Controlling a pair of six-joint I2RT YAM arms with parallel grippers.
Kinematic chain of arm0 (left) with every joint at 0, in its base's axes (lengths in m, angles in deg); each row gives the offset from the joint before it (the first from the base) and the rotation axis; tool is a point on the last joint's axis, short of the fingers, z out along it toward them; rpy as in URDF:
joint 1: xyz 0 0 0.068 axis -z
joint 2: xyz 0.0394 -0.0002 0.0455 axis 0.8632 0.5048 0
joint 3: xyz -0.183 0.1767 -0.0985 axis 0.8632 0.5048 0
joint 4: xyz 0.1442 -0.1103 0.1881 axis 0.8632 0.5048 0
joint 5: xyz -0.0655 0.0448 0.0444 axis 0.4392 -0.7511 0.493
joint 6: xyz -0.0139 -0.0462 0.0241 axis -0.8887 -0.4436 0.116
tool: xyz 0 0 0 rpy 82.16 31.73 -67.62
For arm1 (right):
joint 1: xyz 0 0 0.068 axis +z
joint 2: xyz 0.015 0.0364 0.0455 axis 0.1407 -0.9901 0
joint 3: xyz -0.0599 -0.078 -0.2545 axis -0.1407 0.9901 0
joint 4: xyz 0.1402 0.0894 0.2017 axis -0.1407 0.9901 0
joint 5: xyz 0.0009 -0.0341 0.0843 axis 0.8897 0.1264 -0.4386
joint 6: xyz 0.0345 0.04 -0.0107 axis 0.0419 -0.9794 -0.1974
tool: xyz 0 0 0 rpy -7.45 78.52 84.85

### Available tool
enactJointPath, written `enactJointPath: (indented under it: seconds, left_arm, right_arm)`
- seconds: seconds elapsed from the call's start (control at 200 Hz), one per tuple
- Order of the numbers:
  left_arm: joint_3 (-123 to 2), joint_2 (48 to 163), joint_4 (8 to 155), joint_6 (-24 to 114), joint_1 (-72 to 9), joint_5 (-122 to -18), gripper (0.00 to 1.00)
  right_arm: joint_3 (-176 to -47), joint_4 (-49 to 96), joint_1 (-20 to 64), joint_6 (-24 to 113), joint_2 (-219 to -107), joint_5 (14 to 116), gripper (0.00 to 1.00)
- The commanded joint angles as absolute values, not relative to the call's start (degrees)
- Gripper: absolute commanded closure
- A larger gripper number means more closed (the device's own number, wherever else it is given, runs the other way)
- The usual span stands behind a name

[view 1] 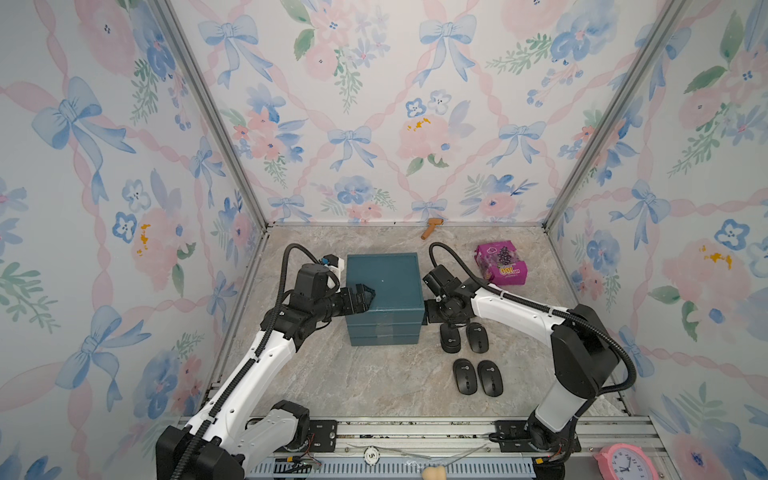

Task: Take the mice out of the drawer
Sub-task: Move the storage box to the center of the board, then reset both arms

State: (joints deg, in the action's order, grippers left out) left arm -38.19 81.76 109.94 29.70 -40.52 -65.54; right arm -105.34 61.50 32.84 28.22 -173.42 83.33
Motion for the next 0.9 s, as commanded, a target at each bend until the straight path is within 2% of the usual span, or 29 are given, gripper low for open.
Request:
enactJointPath:
  seconds: [0.0,0.145,0.28,0.36,0.605,0.795,0.895]
  left_arm:
    - [-39.99,83.97,114.90,30.00,-38.60,-65.83,0.02]
    - [-45.61,84.29,115.49,35.49,-38.55,-75.11,0.02]
    - [-49.87,85.35,114.59,39.93,-38.99,-90.94,0.02]
    - [-49.75,86.33,110.54,43.75,-40.74,-96.11,0.02]
    - [-38.78,86.52,93.21,45.91,-52.07,-95.71,0.02]
    - [-21.91,84.94,71.43,47.66,-56.40,-96.35,0.02]
    - [-18.02,88.86,66.64,48.98,-57.09,-101.58,0.02]
  right_arm:
    - [-106.12,58.54,34.99,29.80,-172.05,83.03,0.03]
    - [-106.30,59.30,34.21,29.71,-167.92,88.54,0.04]
    - [-105.38,58.84,31.59,29.99,-163.30,93.06,0.04]
    - [-105.29,58.95,29.33,30.11,-161.25,97.00,0.04]
    - [-101.50,58.01,23.51,34.04,-155.75,115.83,0.04]
    - [-91.05,50.91,17.38,39.52,-149.93,120.90,0.04]
    - [-85.84,49.16,14.03,39.88,-147.83,120.62,0.04]
